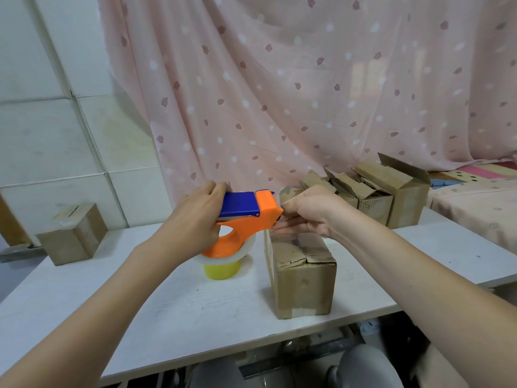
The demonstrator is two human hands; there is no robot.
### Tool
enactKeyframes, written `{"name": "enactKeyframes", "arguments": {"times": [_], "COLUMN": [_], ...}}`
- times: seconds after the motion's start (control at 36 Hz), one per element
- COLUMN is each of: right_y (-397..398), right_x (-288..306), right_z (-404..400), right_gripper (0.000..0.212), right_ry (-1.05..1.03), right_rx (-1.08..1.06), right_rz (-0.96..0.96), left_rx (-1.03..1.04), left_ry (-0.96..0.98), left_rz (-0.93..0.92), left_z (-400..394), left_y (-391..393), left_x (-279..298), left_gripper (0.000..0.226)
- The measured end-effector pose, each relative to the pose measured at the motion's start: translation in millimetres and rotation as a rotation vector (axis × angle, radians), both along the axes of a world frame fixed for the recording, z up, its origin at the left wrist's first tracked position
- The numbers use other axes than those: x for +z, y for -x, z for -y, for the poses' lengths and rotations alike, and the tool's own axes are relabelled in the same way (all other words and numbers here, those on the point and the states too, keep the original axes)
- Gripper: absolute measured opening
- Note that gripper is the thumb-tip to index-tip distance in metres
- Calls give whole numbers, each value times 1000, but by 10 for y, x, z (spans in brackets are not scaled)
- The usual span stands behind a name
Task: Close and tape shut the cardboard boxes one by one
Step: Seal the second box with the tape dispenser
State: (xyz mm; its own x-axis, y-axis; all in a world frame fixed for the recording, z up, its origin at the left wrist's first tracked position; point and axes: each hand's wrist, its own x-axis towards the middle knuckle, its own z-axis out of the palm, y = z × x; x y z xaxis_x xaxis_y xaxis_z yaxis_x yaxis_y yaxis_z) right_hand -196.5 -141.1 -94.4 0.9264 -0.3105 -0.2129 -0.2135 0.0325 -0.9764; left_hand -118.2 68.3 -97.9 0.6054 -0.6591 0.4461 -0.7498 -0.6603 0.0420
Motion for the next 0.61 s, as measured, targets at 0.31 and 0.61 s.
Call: {"name": "enactKeyframes", "arguments": {"times": [0.31, 0.61], "right_y": [28, 238], "right_x": [51, -99], "right_z": [218, 810], "right_gripper": [15, 14], "right_ry": [-64, 83], "right_rx": [26, -97], "right_rz": [-36, -124], "left_rx": [-18, 30], "left_ry": [-15, -73], "left_rz": [33, 64], "left_z": [38, -221], "left_y": [-88, -268], "left_x": [-114, -260], "left_gripper": [61, 61]}}
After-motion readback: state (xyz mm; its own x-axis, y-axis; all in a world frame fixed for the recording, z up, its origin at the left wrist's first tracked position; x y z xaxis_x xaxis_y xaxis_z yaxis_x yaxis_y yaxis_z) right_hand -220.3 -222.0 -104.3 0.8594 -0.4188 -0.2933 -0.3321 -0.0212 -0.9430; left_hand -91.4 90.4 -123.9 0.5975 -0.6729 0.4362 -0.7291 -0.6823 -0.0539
